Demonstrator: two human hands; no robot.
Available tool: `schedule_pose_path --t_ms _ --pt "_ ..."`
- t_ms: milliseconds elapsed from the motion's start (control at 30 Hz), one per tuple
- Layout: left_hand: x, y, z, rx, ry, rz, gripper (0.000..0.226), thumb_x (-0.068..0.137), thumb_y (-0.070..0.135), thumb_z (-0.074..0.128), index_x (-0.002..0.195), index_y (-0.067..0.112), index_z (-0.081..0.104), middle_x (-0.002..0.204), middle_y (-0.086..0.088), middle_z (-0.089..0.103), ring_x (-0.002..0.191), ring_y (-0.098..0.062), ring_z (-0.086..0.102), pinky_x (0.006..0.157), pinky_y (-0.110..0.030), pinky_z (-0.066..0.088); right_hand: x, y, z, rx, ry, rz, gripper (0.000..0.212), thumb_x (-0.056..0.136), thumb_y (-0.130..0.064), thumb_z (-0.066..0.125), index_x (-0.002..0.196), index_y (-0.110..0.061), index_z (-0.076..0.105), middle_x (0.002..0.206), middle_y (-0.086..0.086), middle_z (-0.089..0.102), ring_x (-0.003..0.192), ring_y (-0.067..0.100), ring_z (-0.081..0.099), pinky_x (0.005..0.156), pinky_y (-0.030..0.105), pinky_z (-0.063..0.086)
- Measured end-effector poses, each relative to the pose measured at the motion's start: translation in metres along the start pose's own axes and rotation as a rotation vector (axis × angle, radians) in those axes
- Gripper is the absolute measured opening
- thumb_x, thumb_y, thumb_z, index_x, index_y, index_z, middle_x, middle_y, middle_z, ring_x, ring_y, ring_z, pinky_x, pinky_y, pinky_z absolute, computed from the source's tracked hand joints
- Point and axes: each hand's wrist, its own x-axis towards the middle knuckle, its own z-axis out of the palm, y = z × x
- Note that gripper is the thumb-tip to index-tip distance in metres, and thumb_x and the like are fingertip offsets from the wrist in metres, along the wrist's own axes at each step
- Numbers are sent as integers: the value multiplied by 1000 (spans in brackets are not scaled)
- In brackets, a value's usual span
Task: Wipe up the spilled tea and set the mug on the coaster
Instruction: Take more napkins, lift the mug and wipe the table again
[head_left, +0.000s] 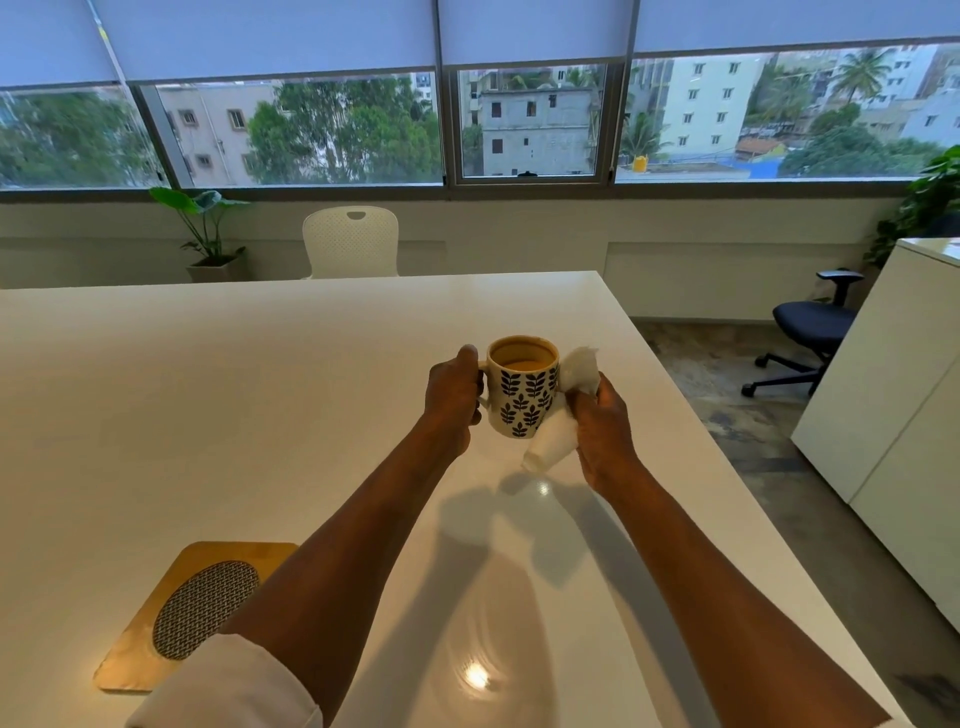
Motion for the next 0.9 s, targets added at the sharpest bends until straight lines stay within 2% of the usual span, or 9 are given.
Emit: schedule_pose_path --t_ms 100,200,333,433,500,600,700,800,900 --pt "1 0 0 -9 40 17 38 100 36 38 69 14 41 66 -4 39 58 -16 33 54 -29 31 -14 5 10 -6 57 -52 24 98 -12 49 108 -33 57 101 0 67 94 20 66 76 34 58" --pt "2 -1 -1 -20 69 12 37 99 36 39 70 13 43 67 -4 41 59 -17 34 55 -30 32 -25 11 19 -38 79 -129 27 98 -11 51 106 -36 57 104 -1 67 97 17 65 82 33 58" --pt "2 -1 -5 -27 94 11 36 97 35 39 69 14 44 68 -5 41 60 -17 36 55 -30 32 -35 20 26 -178 43 -288 32 98 -14 54 101 -46 60 103 -17 66 98 8 65 82 20 55" --pt "2 -1 -9 -16 120 20 35 96 33 39 68 13 43 66 -4 42 61 -18 38 56 -31 33 -40 28 29 -330 -36 -353 42 96 -11 56 96 -53 63 99 -35 61 96 -9 60 78 5 48" --pt "1 -1 -11 -5 136 32 34 95 32 40 66 13 43 65 -4 43 61 -19 40 57 -32 35 -41 32 29 -427 -83 -393 40 94 -9 57 103 -45 69 101 -35 60 95 -20 56 78 -1 43" --pt "0 -3 -13 22 148 45 36 95 32 40 65 13 43 63 -4 43 60 -18 40 57 -32 36 -41 41 27 -498 -162 -433 34 91 -8 60 114 -29 73 108 -19 67 95 -21 55 85 1 42" --pt "-2 -4 -15 23 127 31 36 96 33 39 66 13 41 63 -4 40 57 -18 35 54 -29 33 -44 46 26 -568 -197 -423 34 89 -6 61 112 -26 74 114 -6 72 98 -4 60 91 11 45" --pt "-2 -3 -17 2 101 21 39 98 34 38 66 13 41 63 -4 39 55 -17 33 52 -28 30 -42 51 17 -666 -157 -469 34 84 0 60 107 -20 77 105 3 76 92 16 68 83 20 49" --pt "-3 0 -19 -8 89 27 39 100 35 38 68 13 43 64 -3 40 55 -16 33 51 -28 31 -38 50 1 -666 -92 -417 39 84 2 56 109 -19 76 106 2 75 93 15 67 86 24 51"
